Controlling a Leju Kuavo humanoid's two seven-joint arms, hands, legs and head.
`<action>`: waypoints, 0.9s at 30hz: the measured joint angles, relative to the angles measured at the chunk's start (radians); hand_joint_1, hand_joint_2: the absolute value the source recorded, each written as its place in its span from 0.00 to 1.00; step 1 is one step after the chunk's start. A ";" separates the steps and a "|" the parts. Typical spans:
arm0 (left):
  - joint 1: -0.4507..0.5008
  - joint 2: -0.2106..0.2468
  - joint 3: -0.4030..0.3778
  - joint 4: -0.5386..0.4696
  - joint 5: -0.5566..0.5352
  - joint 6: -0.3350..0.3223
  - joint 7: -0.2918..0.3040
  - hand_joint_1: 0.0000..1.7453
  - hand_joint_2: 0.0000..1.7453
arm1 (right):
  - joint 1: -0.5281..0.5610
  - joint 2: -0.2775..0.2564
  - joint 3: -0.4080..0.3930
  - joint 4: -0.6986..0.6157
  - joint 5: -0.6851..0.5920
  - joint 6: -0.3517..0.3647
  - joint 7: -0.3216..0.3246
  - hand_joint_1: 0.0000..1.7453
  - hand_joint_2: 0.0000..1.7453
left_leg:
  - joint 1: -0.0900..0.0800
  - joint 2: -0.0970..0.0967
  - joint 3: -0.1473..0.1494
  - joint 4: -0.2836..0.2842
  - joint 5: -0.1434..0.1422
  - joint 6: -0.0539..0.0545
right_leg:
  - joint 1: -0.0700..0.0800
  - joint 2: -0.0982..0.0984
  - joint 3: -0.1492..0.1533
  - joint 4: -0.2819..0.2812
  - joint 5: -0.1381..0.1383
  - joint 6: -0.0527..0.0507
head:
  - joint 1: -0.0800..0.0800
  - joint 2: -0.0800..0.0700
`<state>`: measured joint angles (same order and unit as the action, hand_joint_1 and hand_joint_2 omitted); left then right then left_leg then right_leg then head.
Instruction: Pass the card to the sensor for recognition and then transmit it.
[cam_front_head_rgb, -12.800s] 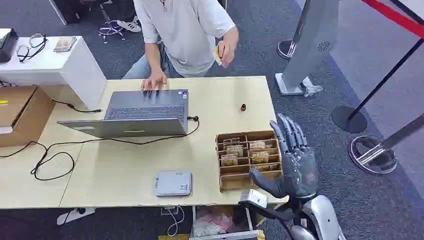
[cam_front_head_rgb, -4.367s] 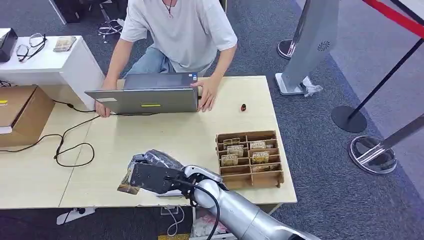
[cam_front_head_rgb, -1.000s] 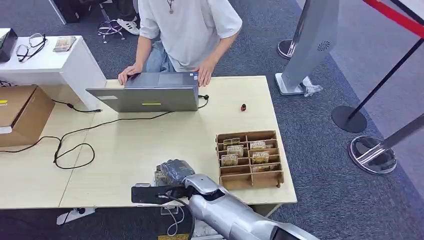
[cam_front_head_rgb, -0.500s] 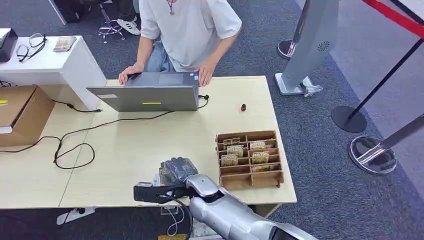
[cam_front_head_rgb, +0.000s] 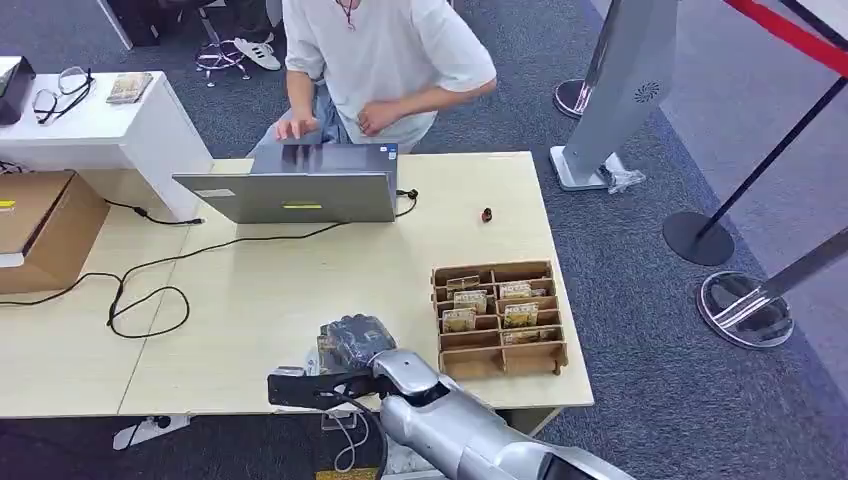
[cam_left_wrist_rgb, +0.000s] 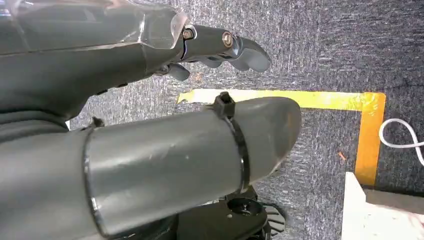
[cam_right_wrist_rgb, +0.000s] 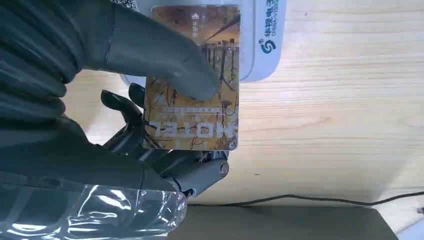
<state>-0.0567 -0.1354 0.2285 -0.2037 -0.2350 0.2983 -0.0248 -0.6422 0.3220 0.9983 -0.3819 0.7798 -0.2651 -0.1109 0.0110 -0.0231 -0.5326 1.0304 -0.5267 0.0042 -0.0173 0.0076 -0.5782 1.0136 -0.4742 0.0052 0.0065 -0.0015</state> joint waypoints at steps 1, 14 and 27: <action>0.000 0.000 0.000 0.000 0.001 -0.001 -0.001 0.00 0.00 | 0.000 0.000 -0.003 0.000 -0.010 0.004 -0.011 1.00 1.00 | 0.000 0.000 0.000 0.000 0.000 0.000 | 0.000 0.000 0.000 0.000 0.000 0.000 | 0.000 0.000; 0.002 0.000 0.016 0.000 0.015 0.004 -0.009 0.00 0.00 | -0.013 -0.009 -0.134 -0.121 -0.152 0.026 -0.161 1.00 1.00 | 0.000 0.000 0.000 0.000 0.000 0.000 | 0.000 0.000 0.000 0.000 0.000 0.000 | 0.000 0.000; 0.009 0.002 0.026 0.000 0.000 0.002 -0.027 0.00 0.00 | -0.033 -0.143 -0.257 -0.509 -0.042 -0.091 -0.120 1.00 1.00 | 0.000 0.000 -0.001 0.000 0.000 0.000 | 0.000 0.000 -0.001 0.000 0.000 0.000 | 0.000 0.000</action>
<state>-0.0478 -0.1335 0.2548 -0.2037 -0.2346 0.2998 -0.0523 -0.6751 0.1789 0.7412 -0.8908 0.7375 -0.3560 -0.2311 0.0109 -0.0232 -0.5331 1.0308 -0.5267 0.0042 -0.0173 0.0079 -0.5788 1.0134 -0.4741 0.0052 0.0065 -0.0015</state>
